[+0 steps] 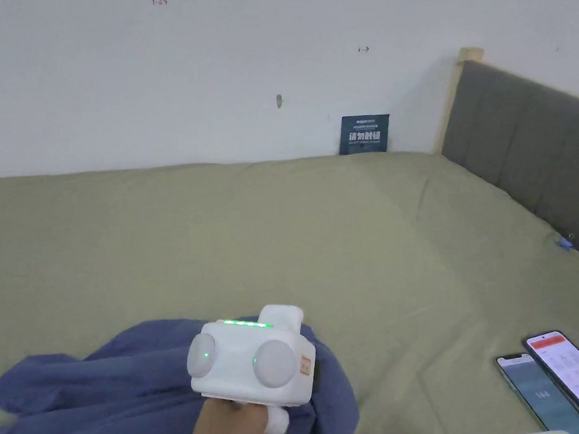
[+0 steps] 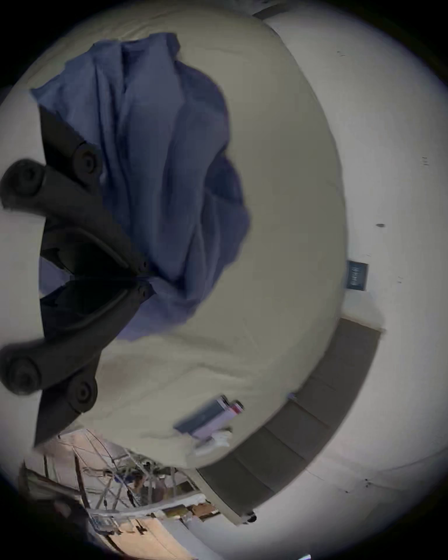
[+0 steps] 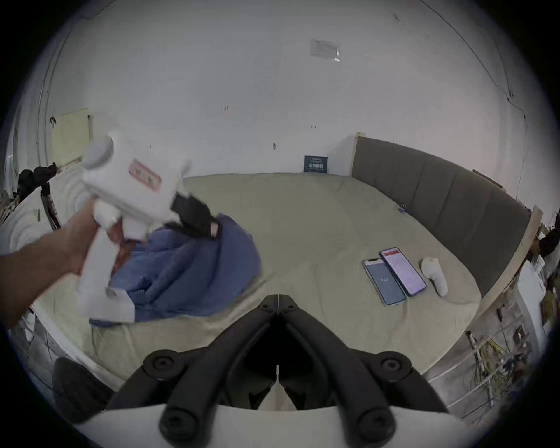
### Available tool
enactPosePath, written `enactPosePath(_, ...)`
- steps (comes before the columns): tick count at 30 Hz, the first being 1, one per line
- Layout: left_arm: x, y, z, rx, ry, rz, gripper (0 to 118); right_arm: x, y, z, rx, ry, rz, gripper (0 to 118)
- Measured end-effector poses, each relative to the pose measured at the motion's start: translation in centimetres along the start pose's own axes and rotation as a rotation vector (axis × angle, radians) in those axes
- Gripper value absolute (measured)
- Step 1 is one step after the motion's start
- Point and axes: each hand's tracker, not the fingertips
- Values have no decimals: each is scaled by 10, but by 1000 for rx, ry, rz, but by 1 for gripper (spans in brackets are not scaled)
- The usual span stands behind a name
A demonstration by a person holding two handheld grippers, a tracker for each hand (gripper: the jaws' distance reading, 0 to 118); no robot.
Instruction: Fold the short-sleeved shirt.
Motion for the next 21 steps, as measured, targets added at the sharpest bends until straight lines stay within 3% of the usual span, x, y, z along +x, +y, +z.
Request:
enactPosePath(2,-7,-7,-14,-8,13,-2,1,1,0,-5,-4,-1,4,0)
enactPosePath(3,-11,-8,-14,2,7,6,8,1,0,-7,-4,0,3,0)
enactPosePath(4,-16,-9,-9,43,-20,24,27,1,0,-8,-4,1,1,0)
enactPosePath(5,-22,-10,-2,81,-18,37,77,1,0,-9,-6,2,-1,0)
enactPosePath(6,-24,-12,6,79,0,38,106,0,1,-10,-6,4,-4,0)
enactPosePath(7,-30,-14,19,112,16,62,112,-2,1,-10,-5,7,-6,0)
enactPosePath(10,-47,-24,77,191,48,46,111,-9,3,-6,9,23,-5,0)
enactPosePath(11,-54,-31,101,225,69,45,105,-13,4,-3,24,24,7,0)
enactPosePath(12,-62,-41,124,259,96,50,86,-16,4,2,58,16,18,0)
enactPosePath(13,-70,-52,150,303,119,51,48,-19,6,7,81,11,11,0)
enactPosePath(14,-77,-68,179,348,164,49,0,-20,8,12,106,27,-9,0)
enactPosePath(16,-93,-98,226,412,253,75,0,-24,10,20,145,37,-30,0)
enactPosePath(21,-124,-179,317,474,377,140,0,-40,11,32,190,38,8,0)
